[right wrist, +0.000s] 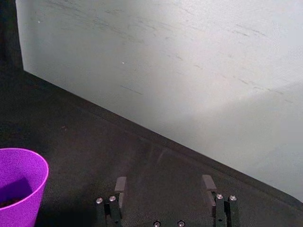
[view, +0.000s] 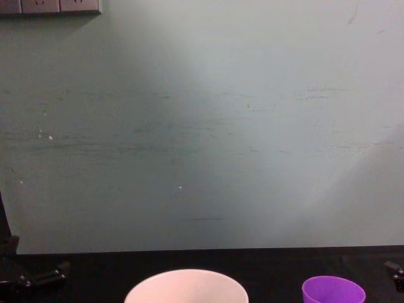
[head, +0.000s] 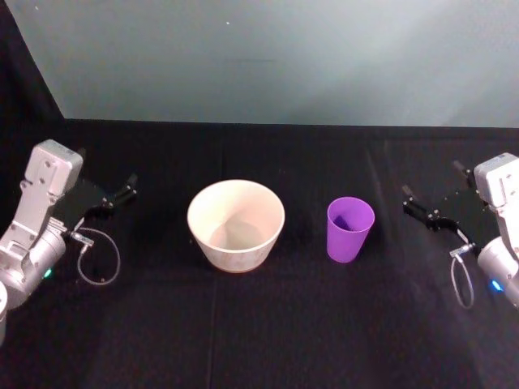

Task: Pick up the cup and pour the mung beans from the cup into the bowl.

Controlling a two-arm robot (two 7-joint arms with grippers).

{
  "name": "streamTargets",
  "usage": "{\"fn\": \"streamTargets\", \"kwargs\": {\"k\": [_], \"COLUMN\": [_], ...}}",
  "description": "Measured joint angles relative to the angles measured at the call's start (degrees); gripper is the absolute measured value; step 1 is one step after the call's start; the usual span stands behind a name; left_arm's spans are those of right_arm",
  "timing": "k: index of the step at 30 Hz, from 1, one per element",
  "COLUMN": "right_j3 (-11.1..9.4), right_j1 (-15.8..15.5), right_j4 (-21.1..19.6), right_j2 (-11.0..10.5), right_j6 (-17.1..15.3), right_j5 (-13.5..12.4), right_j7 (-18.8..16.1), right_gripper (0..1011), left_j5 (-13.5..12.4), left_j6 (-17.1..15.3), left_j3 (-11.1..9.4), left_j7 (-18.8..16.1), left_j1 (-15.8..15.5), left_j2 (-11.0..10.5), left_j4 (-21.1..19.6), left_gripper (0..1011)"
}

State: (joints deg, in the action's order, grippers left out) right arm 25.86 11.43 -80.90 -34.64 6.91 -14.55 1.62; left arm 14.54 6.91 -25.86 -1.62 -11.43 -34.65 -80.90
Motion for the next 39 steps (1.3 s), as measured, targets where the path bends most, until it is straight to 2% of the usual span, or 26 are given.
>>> {"fn": "streamTargets", "kwargs": {"k": [16, 21, 28, 32, 36, 39], "right_j3": [0.00, -0.92, -1.00, -0.73, -0.59, -0.49], "right_j1": [0.00, -2.14, -5.72, -7.63, -8.83, -9.54], "right_j4": [0.00, -1.92, -5.86, -8.24, -9.35, -9.74], "right_j2": [0.00, -1.01, -3.62, -5.12, -5.34, -4.74], "right_j6": [0.00, -0.64, -2.15, -2.81, -1.79, -0.18], "right_j5": [0.00, -0.39, 0.49, 0.85, -0.02, -1.18], "right_j7": [0.00, -0.77, -3.39, -6.00, -8.65, -10.78], "right_gripper": [1003, 1003, 1003, 1003, 1003, 1003], "left_j5": [0.00, 0.00, 0.00, 0.00, 0.00, 0.00], "left_j6": [0.00, 0.00, 0.00, 0.00, 0.00, 0.00], "left_j3": [0.00, 0.00, 0.00, 0.00, 0.00, 0.00], "left_j7": [0.00, 0.00, 0.00, 0.00, 0.00, 0.00], "left_j1": [0.00, 0.00, 0.00, 0.00, 0.00, 0.00], "left_j2": [0.00, 0.00, 0.00, 0.00, 0.00, 0.00], "left_j4": [0.00, 0.00, 0.00, -0.01, 0.00, 0.00], "left_gripper": [1000, 1000, 1000, 1000, 1000, 1000]}}
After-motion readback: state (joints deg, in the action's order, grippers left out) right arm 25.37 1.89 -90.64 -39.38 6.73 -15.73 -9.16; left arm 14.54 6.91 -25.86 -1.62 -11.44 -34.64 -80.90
